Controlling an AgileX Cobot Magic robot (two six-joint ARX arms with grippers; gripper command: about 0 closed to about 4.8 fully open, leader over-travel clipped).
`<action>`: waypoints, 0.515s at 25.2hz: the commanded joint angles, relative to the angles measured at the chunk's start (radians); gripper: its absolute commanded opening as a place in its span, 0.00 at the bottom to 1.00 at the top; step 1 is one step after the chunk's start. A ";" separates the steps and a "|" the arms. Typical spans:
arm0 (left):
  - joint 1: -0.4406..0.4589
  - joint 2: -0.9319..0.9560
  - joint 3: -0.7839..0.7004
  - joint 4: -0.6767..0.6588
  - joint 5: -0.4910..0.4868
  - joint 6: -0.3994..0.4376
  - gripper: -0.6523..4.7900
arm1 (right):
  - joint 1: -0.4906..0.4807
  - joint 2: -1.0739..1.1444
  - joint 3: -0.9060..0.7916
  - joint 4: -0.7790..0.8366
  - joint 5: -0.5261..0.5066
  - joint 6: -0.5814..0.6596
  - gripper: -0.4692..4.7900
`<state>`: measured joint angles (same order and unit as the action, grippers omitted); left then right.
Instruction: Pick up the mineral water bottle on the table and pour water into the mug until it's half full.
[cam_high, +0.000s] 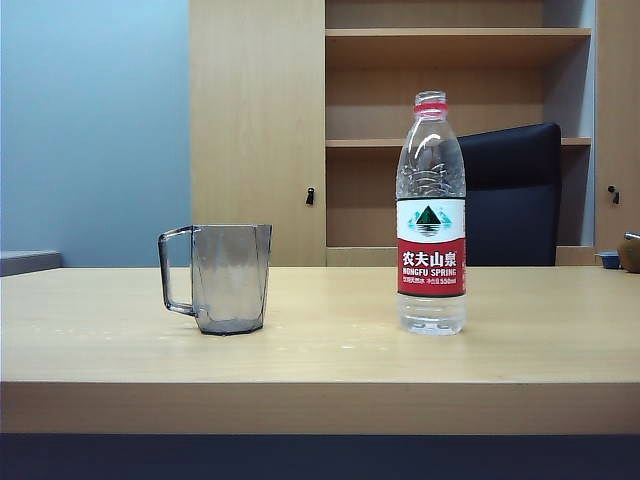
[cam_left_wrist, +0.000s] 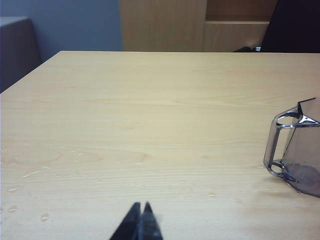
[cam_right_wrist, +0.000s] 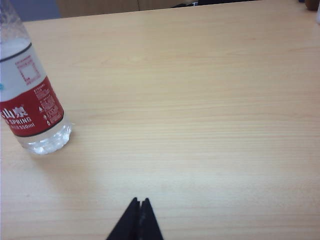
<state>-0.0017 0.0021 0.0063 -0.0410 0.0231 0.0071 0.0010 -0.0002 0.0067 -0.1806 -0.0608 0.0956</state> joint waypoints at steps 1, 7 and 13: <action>0.001 0.001 0.003 0.014 0.003 0.001 0.11 | 0.000 -0.002 -0.002 0.024 -0.010 0.014 0.07; 0.001 0.001 0.003 0.013 0.003 0.000 0.11 | 0.000 -0.002 -0.001 0.028 -0.016 0.010 0.07; 0.001 0.001 0.045 0.035 0.018 -0.051 0.11 | 0.001 -0.002 0.039 0.040 -0.007 -0.051 0.07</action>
<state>-0.0017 0.0025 0.0170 -0.0402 0.0250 -0.0097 0.0013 -0.0002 0.0151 -0.1741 -0.0750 0.0498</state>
